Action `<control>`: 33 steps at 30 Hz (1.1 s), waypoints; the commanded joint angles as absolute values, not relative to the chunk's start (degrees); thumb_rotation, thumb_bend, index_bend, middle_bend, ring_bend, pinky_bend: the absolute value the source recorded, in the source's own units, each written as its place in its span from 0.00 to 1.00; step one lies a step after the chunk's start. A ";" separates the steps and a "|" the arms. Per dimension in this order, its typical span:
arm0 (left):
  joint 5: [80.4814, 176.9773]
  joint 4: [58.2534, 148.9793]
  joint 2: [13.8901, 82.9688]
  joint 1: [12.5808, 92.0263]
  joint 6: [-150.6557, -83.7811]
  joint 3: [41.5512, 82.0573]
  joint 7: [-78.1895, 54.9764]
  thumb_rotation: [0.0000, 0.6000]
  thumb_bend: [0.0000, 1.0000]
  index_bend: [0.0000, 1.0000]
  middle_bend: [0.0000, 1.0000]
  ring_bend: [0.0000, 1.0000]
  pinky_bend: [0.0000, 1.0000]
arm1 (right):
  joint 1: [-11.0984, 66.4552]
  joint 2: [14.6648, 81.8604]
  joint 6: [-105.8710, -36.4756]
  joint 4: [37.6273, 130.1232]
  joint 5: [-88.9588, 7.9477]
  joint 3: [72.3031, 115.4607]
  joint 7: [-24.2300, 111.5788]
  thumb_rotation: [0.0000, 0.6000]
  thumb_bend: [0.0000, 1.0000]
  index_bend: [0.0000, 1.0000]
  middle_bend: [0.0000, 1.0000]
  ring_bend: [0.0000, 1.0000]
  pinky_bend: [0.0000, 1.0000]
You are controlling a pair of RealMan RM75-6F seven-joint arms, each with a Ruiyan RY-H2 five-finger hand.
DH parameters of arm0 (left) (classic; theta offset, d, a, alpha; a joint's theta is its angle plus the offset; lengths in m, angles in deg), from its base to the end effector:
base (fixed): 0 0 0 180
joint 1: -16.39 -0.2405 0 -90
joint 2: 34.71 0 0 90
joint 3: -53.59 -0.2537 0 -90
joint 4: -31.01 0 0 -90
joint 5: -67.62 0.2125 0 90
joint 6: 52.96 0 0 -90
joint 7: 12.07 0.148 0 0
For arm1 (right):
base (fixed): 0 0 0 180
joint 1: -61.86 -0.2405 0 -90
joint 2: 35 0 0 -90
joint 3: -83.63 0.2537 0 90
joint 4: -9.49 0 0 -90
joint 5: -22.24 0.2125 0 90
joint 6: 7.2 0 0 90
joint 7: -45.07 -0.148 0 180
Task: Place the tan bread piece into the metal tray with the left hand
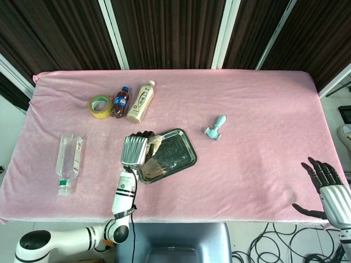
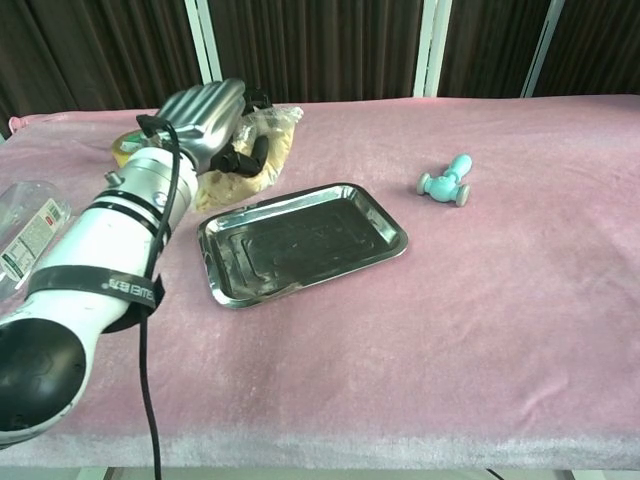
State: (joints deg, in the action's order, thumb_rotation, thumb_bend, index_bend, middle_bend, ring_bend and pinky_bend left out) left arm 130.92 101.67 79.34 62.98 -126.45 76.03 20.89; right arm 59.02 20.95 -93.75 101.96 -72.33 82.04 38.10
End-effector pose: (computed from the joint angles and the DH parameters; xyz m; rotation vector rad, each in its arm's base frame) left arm -0.0608 0.3565 -0.0625 -1.4939 -0.8256 -1.1427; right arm -0.3110 -0.1567 0.1845 1.5228 -0.9032 0.8976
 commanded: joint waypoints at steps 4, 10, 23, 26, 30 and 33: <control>127.83 105.33 76.95 61.99 -124.38 75.01 23.95 1.00 0.37 0.00 0.00 0.00 0.25 | 59.15 21.07 -94.27 101.49 -72.49 82.18 37.54 1.00 0.03 0.00 0.00 0.00 0.19; 127.58 113.71 72.69 60.19 -125.18 74.33 24.78 1.00 0.31 0.00 0.00 0.00 0.21 | 58.72 21.39 -93.17 101.77 -72.41 82.10 39.09 1.00 0.03 0.00 0.00 0.00 0.19; 129.04 131.53 49.98 46.42 -131.40 60.62 28.94 1.00 0.36 0.00 0.00 0.00 0.21 | 58.11 21.72 -91.35 102.74 -71.42 82.16 41.36 1.00 0.03 0.00 0.00 0.00 0.19; 130.21 131.74 45.06 42.79 -132.28 57.10 25.93 1.00 0.36 0.00 0.00 0.00 0.21 | 57.90 21.95 -90.71 102.96 -71.17 82.15 42.49 1.00 0.03 0.00 0.00 0.00 0.19; 134.06 131.62 40.31 38.54 -135.66 54.53 20.64 1.00 0.37 0.00 0.00 0.00 0.20 | 57.88 22.30 -90.61 103.18 -70.98 82.21 43.42 1.00 0.03 0.00 0.00 0.00 0.19; 137.79 130.46 38.17 34.78 -140.55 53.12 17.02 1.00 0.38 0.00 0.00 0.00 0.19 | 58.15 22.62 -91.33 103.03 -71.03 82.34 43.38 1.00 0.03 0.00 0.00 0.00 0.19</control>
State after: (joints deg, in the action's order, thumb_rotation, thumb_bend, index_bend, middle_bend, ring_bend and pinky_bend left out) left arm 134.70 130.95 40.21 37.52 -136.78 54.88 20.30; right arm 58.07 22.53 -91.19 103.08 -71.02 82.29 43.40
